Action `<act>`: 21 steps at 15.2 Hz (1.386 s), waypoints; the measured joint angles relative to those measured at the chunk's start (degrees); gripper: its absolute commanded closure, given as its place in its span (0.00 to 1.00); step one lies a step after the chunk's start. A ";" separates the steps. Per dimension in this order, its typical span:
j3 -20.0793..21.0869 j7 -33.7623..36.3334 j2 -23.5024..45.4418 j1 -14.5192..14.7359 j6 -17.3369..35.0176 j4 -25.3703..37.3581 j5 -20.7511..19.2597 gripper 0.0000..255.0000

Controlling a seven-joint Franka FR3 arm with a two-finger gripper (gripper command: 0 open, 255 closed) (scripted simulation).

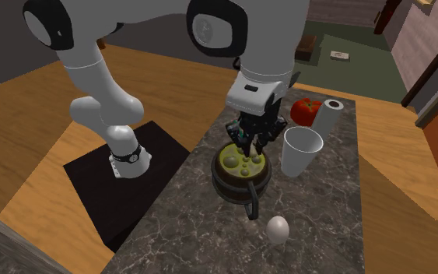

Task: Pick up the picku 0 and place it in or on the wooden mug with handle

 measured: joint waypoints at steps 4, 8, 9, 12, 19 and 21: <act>0.22 2.08 6.21 1.21 0.58 2.48 -5.52 1.00; 0.11 1.99 6.09 0.93 3.63 -0.62 -5.51 1.00; 0.09 2.00 6.06 0.88 4.47 -1.47 -5.50 1.00; 0.03 2.11 6.13 0.81 6.69 -3.67 -5.60 1.00; -0.19 2.45 6.69 0.79 10.83 -7.54 -6.23 1.00; -0.18 2.50 6.69 0.82 10.92 -7.62 -6.23 1.00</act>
